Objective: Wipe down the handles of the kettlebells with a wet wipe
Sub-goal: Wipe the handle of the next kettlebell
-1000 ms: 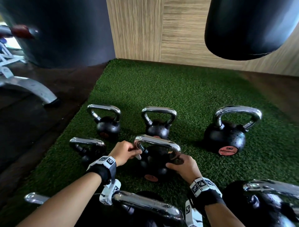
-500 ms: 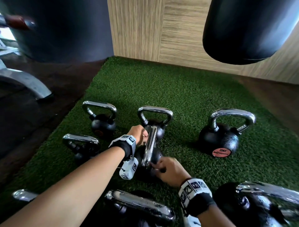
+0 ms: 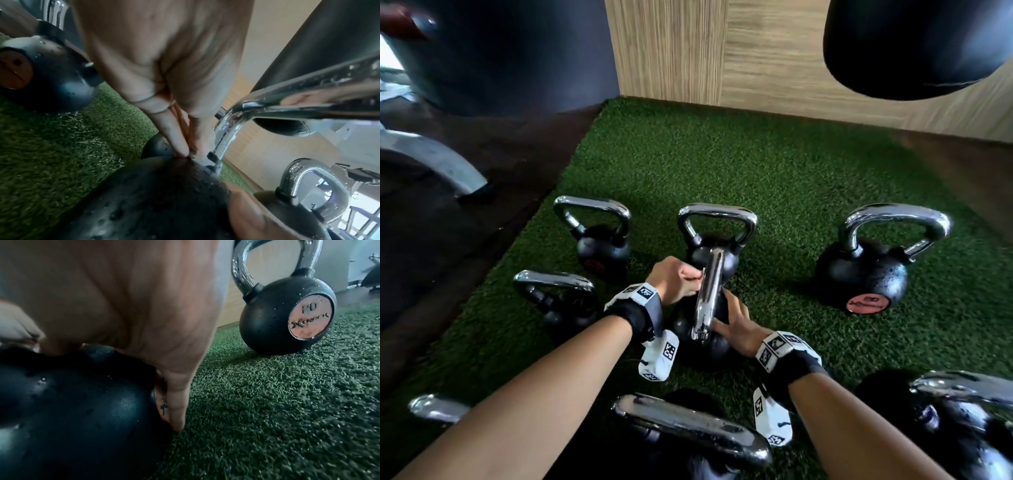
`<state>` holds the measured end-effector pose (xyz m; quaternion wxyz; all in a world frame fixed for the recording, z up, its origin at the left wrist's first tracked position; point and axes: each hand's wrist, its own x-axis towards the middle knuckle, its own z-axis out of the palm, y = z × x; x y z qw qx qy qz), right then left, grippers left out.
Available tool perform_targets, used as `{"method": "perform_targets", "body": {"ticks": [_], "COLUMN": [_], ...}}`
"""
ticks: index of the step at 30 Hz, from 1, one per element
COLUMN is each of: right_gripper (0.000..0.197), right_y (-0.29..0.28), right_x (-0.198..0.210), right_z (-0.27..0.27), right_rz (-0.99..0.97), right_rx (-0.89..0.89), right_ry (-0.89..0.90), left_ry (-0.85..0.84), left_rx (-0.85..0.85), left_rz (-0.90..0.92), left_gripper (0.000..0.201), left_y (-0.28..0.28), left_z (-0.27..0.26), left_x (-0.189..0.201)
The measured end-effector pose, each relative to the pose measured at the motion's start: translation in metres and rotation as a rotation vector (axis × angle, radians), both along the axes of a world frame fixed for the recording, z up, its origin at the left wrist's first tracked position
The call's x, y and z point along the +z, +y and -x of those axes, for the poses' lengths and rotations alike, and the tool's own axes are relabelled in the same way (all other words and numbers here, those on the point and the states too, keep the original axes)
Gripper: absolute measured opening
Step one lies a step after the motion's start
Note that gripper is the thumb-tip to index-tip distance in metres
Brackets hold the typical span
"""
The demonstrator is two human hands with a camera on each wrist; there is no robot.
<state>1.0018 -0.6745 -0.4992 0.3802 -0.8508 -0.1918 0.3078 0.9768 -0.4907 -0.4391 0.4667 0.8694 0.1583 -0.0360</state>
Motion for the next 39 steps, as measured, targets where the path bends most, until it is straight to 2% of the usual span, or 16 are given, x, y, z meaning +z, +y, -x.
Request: {"method": "perform_targets", "body": {"ticks": [3,5,8,11,14,17,20,28,32,36,39], "right_gripper": [0.087,0.088,0.089,0.09,0.089,0.09,0.09,0.088,0.09,0.088,0.087], "right_y": [-0.002,-0.002,-0.003,-0.003,-0.003,-0.003,-0.003,-0.003,-0.003,-0.001,-0.001], "right_x": [0.001,0.0,-0.004,-0.008,-0.013,-0.017,-0.017,-0.02,-0.024,-0.027,-0.027], "right_z": [-0.001,-0.001,-0.003,-0.005,-0.005,-0.004,-0.003,-0.003,-0.005,-0.005,-0.004], "right_rz": [-0.01,-0.025,-0.036,-0.042,-0.067,-0.074,-0.09,-0.115,-0.133,-0.135,-0.155], "right_rx": [0.005,0.013,0.003,-0.002,-0.02,-0.039,-0.046,-0.055,-0.056,-0.064,-0.081], "right_ry": [0.026,0.036,0.04,0.032,0.021,0.023,0.019,0.02,0.014,-0.005,-0.006], "left_ry": [-0.086,-0.137,-0.081,-0.076,-0.163,-0.198,-0.213,-0.17,-0.08,-0.1,-0.005], "left_rx": [0.102,0.143,0.091,0.058,0.037,0.01,-0.048,-0.093,-0.221,-0.146,-0.203], "left_rz": [0.012,-0.057,-0.133,-0.119,-0.149,-0.056,-0.084,0.084,0.3,0.358,0.427], "left_gripper": [0.021,0.018,0.006,0.01,0.027,0.028,0.028,0.031,0.042,0.03,0.017], "left_y": [0.0,0.002,0.0,0.001,0.006,0.013,0.021,0.023,0.031,0.029,0.027], "left_z": [-0.008,-0.014,-0.018,-0.019,-0.015,-0.008,-0.003,0.004,0.025,0.025,0.035], "left_x": [0.006,0.008,0.009,0.017,0.03,0.03,0.029,0.034,0.03,0.037,0.038]}}
